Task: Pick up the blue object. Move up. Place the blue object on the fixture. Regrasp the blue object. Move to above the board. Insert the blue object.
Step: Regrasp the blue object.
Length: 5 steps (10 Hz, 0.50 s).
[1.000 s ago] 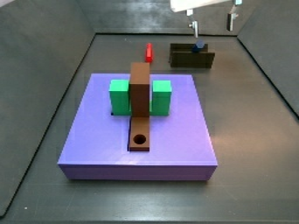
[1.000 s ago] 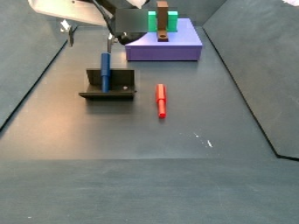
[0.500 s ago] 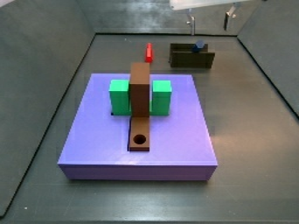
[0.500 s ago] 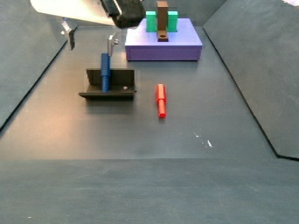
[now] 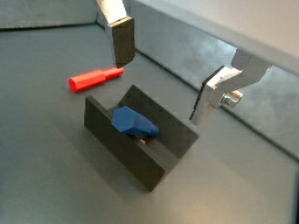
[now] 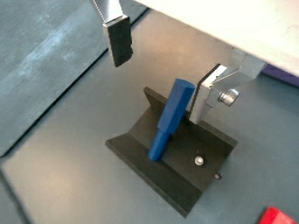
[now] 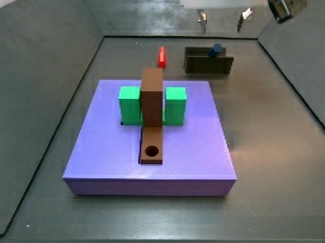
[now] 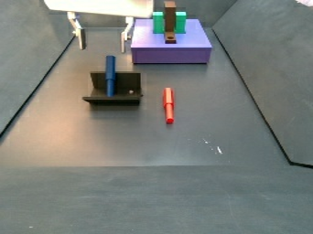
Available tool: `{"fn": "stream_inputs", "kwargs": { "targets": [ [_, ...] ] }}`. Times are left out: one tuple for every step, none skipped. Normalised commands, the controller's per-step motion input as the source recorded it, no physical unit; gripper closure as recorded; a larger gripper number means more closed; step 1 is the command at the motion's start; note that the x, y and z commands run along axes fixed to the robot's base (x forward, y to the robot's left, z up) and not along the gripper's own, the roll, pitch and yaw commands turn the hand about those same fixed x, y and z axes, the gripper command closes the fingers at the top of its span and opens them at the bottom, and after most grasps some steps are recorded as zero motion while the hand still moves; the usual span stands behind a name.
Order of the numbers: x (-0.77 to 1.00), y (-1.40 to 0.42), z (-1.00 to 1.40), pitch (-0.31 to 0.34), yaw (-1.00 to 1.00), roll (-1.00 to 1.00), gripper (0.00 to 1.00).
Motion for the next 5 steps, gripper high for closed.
{"fn": "stream_inputs", "kwargs": {
  "targets": [
    [0.05,-0.24,0.0,-0.031,0.21,1.0,0.0],
    [0.0,-0.22,0.0,-0.009,0.24,1.0,0.0],
    [-0.05,-0.19,0.0,0.0,0.29,1.0,0.0],
    [-0.05,-0.18,0.0,0.0,0.3,1.0,0.0],
    [-0.01,-0.17,0.0,0.0,0.31,1.0,0.0]
  ]
}}
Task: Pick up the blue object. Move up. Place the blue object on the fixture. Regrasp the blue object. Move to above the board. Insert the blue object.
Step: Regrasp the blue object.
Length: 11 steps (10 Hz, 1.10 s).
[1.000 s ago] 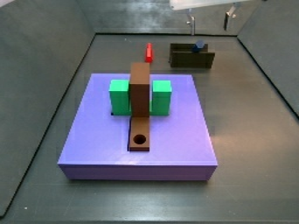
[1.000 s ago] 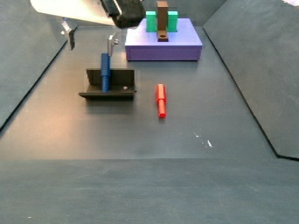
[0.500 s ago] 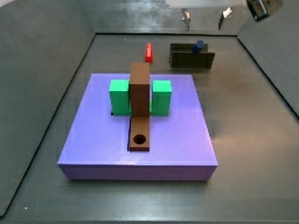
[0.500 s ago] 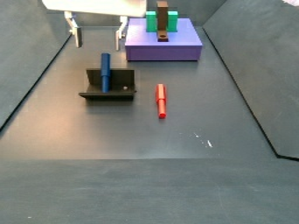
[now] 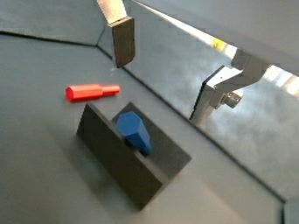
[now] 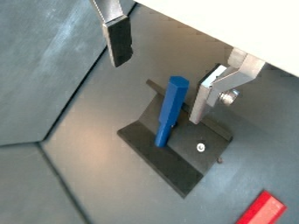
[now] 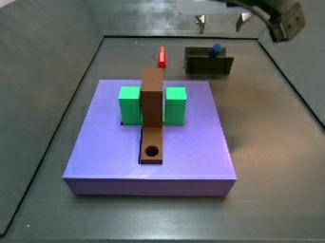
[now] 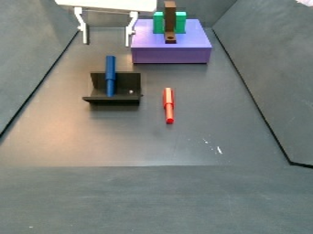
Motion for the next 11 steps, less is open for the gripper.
{"fn": "stream_inputs", "kwargs": {
  "targets": [
    [0.15,0.0,-0.19,-0.131,0.26,1.0,0.0],
    [0.14,0.0,-0.31,-0.151,0.24,0.86,0.0],
    [0.15,-0.01,-0.22,-0.106,0.23,0.97,0.0],
    [0.11,-0.07,-0.18,-0.146,0.22,0.64,0.0],
    [0.0,-0.01,0.02,0.0,0.0,0.21,0.0],
    [0.04,-0.02,0.0,0.0,0.0,0.05,0.0],
    [0.0,-0.05,-0.31,0.0,0.0,0.09,0.0],
    [0.05,-0.01,-0.45,-0.037,0.07,-0.13,0.0],
    [0.1,0.0,-0.41,-0.02,0.17,-0.37,0.0],
    [0.07,0.0,-0.3,-0.051,0.16,-0.43,0.0],
    [0.1,0.0,-0.21,-0.054,0.17,-0.37,0.0]
  ]
}}
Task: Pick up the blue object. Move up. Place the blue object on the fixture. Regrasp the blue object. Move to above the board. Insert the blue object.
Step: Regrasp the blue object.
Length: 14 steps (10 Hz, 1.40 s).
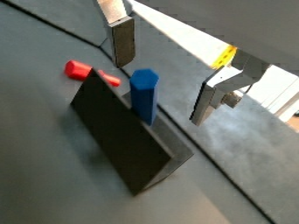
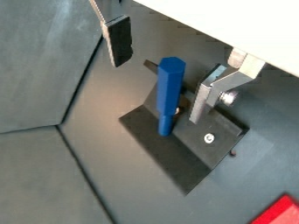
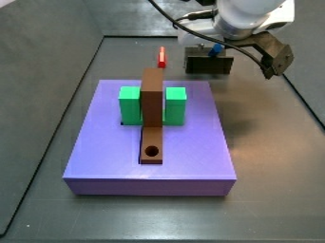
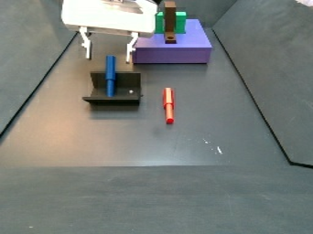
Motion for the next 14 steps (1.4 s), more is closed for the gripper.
{"fn": "stream_inputs", "kwargs": {
  "targets": [
    [0.14,0.0,-0.17,-0.051,0.17,-0.25,0.0],
    [0.06,-0.07,-0.15,0.0,0.1,-0.02,0.0],
    [0.02,-0.07,-0.12,0.0,0.08,0.01,0.0],
    [0.0,-0.08,-0.03,0.0,0.02,0.16,0.0],
    [0.0,-0.13,-0.07,0.0,0.0,0.24,0.0],
    [0.0,-0.06,-0.07,0.0,0.0,0.16,0.0],
    [0.0,-0.01,-0.08,0.0,0.0,0.15,0.0],
    [0.0,0.0,-0.08,0.0,0.0,0.13,0.0],
    [0.0,0.0,-0.08,0.0,0.0,0.11,0.0],
    [0.0,0.0,-0.07,0.0,0.0,0.1,0.0],
    [-0.02,0.0,-0.15,0.0,0.0,0.11,0.0],
    [-0.01,0.0,-0.15,0.0,0.0,0.13,0.0],
    [-0.05,0.0,-0.21,0.0,0.0,0.13,0.0],
    [-0.05,0.02,-0.2,0.0,0.0,0.12,0.0]
  ]
}}
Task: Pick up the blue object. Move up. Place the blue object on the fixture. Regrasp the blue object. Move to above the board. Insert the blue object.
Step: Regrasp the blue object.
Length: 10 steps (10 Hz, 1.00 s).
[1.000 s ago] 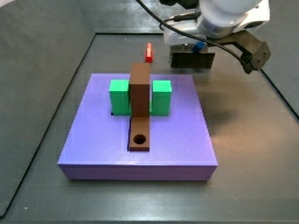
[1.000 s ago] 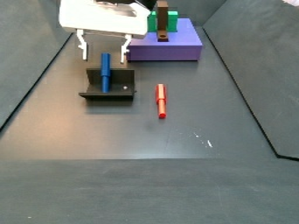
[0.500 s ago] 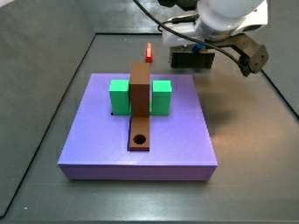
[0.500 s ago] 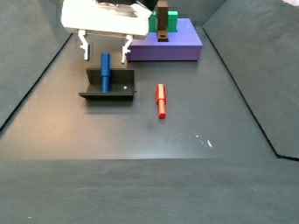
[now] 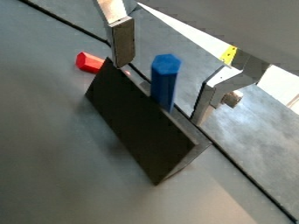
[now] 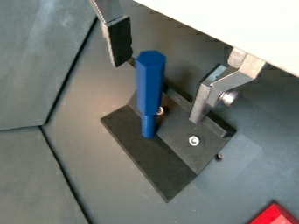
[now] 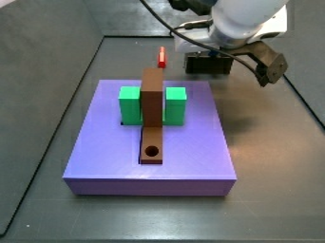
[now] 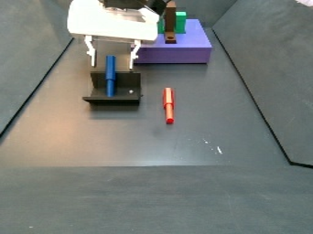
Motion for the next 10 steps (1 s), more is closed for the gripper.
{"fn": "stream_inputs", "kwargs": {
  "targets": [
    [-0.06,0.02,-0.15,0.0,0.0,0.1,0.0],
    [-0.04,0.0,-0.06,0.0,0.0,0.09,0.0],
    [0.0,0.0,0.0,0.023,0.0,0.0,0.0],
    [0.0,0.07,0.15,0.069,0.0,-0.12,0.0],
    [0.01,0.08,0.17,0.04,0.01,-0.2,0.0],
    [0.04,0.05,0.15,0.037,0.03,-0.16,0.0],
    [0.0,0.01,0.0,0.0,0.03,-0.07,0.0],
    [-0.02,0.0,-0.03,-0.049,0.01,0.0,0.0],
    [-0.04,0.0,0.0,-0.02,0.0,0.0,0.0],
    [-0.02,0.0,0.0,0.0,0.0,0.0,0.0]
  ]
}}
